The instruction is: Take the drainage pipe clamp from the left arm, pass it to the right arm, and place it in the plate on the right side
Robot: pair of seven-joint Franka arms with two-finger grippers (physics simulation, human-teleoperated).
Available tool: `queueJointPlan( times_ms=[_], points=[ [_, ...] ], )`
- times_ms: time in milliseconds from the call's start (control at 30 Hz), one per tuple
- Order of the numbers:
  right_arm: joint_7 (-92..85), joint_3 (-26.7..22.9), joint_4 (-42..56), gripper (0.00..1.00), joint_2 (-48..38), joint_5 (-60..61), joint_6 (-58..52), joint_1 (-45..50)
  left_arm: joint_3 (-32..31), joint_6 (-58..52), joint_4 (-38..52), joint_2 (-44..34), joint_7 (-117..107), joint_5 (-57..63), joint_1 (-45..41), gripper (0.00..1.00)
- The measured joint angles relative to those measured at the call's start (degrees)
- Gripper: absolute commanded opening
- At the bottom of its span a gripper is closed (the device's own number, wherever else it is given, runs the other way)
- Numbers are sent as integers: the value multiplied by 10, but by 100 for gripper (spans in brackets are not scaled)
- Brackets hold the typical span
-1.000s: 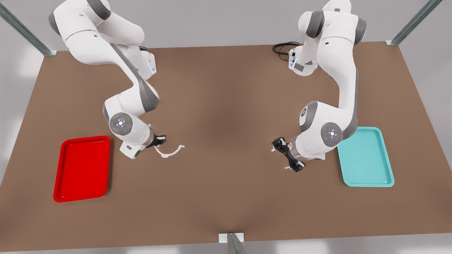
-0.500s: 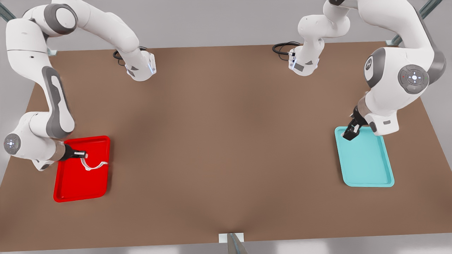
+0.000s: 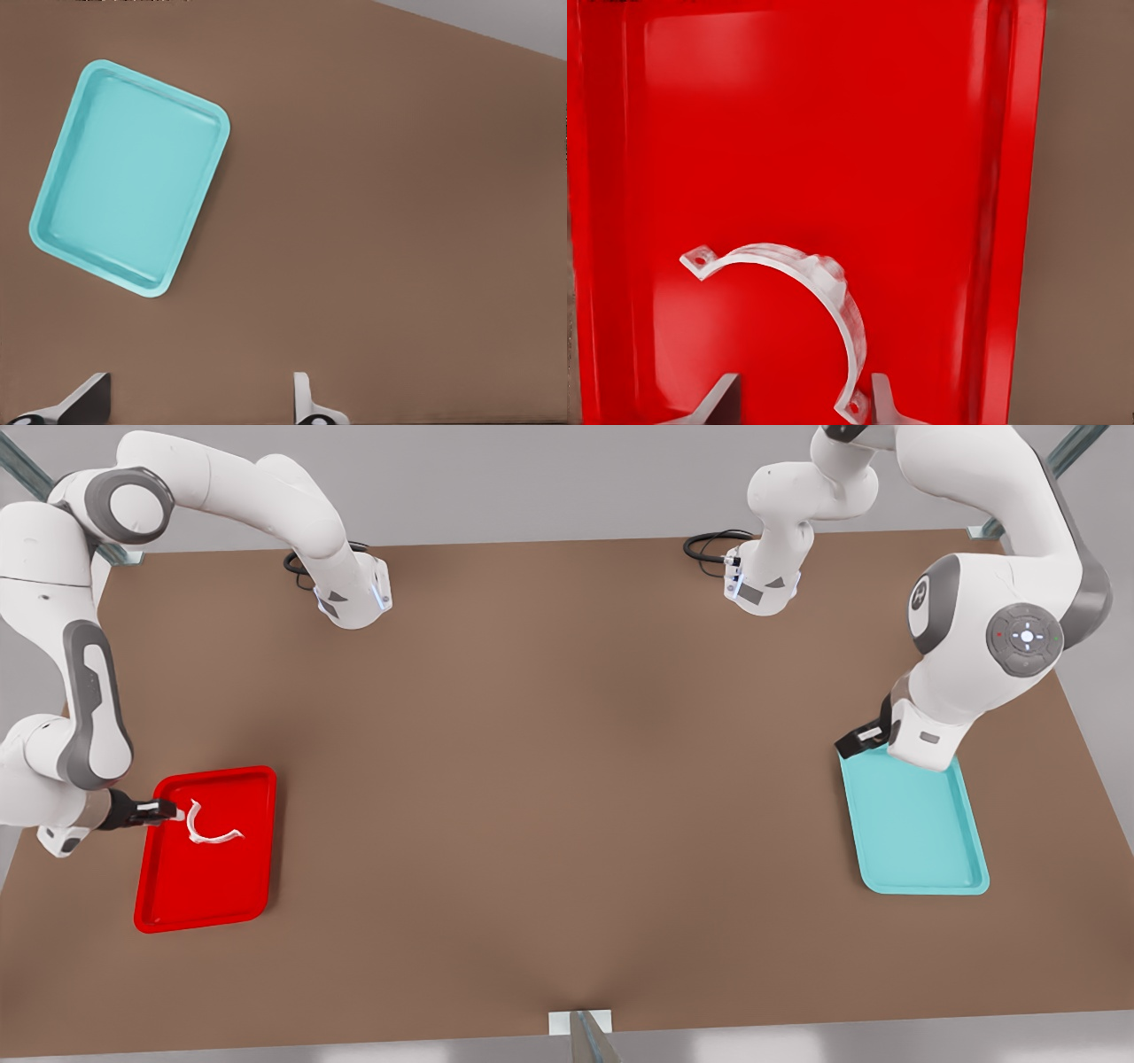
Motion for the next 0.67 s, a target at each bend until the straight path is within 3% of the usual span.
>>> queueJointPlan(
  times_ms=[33,100,200,267,300,333,367,433,467,500,567,667],
  points=[
    [-5,36,43,77,-5,-5,-25,7,0,0,0,0,14,0,0,100],
    [-5,165,108,100,-27,-39,-80,12,-1,0,0,0,39,0,0,100],
    [19,342,144,100,-67,-85,-145,12,-1,0,1,0,72,0,0,100],
    [39,385,148,100,-86,-98,-177,16,-2,0,1,0,91,0,0,100],
    [49,360,148,100,-126,-98,-194,48,-2,0,1,0,99,0,0,100],
    [59,282,150,100,-174,-81,-214,110,-2,0,1,0,108,0,0,100],
    [69,171,145,100,-230,-55,-233,193,-2,0,1,0,115,0,0,100],
    [88,-125,141,100,-293,2,-267,453,-2,0,1,0,130,0,0,100],
    [96,-243,141,100,-307,44,-280,546,-2,0,1,0,136,0,0,100],
    [104,-307,144,100,-313,77,-293,584,-2,0,1,0,143,0,-1,100],
    [120,-354,149,100,-315,120,-314,598,-2,0,1,0,154,0,-2,100],
    [140,-368,151,100,-314,154,-334,611,-3,0,1,1,169,0,-2,100]
  ],
)
